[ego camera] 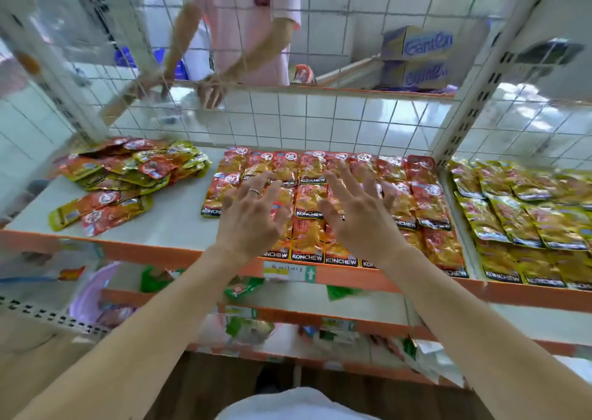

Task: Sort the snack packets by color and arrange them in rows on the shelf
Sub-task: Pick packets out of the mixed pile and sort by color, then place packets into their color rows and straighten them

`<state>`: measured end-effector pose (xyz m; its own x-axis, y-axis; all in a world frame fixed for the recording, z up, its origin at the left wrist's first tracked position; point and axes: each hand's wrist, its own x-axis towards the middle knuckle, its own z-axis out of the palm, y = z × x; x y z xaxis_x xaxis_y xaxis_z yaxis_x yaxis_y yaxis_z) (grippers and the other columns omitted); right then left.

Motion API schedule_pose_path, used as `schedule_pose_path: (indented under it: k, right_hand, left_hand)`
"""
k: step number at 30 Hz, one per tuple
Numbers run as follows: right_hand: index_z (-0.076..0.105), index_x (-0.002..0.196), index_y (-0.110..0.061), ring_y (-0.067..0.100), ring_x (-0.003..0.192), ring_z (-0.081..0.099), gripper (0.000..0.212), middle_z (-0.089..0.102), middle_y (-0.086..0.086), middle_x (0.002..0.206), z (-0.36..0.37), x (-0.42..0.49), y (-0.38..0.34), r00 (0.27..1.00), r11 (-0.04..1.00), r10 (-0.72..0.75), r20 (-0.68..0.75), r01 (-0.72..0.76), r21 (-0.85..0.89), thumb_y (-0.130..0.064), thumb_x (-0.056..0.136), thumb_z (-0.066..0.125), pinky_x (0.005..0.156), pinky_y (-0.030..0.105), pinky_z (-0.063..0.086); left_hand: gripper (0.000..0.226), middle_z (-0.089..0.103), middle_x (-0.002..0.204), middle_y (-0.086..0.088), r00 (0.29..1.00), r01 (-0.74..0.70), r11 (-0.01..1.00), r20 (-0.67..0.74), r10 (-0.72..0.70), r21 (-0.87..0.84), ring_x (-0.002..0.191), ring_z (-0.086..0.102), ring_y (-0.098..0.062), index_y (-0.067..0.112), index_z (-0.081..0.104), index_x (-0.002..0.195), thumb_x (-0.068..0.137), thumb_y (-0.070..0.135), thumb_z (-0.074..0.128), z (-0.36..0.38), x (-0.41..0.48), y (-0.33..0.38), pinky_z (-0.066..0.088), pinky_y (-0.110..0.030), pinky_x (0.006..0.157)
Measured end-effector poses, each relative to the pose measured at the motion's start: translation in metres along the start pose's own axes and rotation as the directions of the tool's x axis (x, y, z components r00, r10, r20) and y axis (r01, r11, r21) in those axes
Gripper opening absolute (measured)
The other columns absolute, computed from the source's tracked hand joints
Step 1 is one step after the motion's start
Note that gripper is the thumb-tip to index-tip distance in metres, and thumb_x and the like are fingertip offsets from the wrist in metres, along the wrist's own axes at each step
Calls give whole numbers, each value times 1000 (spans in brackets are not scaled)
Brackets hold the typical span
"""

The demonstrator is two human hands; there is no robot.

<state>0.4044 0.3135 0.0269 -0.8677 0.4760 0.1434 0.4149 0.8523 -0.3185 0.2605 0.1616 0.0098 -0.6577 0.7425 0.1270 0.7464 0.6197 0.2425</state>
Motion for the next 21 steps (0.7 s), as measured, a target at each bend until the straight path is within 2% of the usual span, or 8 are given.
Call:
schedule_pose_path:
  k: [6,11,17,21]
  right_hand:
    - [27,155,-33,19,154,-1,57,9,-7,167,-10,-1,-36,987,986,-156,-29,157,52,-52,102,38,119,51,-5]
    - [29,154,-33,19,154,-1,57,13,-6,167,-1,-1,-71,966,959,-258,-5,257,121,-53,102,39,118,53,-3]
    - [31,153,-32,18,154,2,56,14,-7,166,13,6,-114,940,932,-340,20,334,144,-53,102,37,119,57,1]
    - [30,153,-33,17,154,2,58,15,-7,166,34,18,-141,929,920,-368,48,356,163,-58,100,29,118,56,-1]
  left_hand:
    - [68,26,165,3,984,156,987,-91,-153,25,150,23,-21,30,38,152,91,58,26,-30,-43,-9,16,-44,118]
    - [67,28,164,0,963,251,965,-121,-241,75,149,26,-22,31,32,154,93,59,26,-46,-76,-34,19,-49,119]
    - [63,35,161,-1,925,348,934,-194,-328,77,145,33,-26,28,39,152,98,58,31,-59,-98,-71,24,-48,118]
    - [58,28,164,2,917,359,933,-196,-347,31,149,27,-22,25,40,152,101,53,39,-60,-103,-104,20,-44,118]
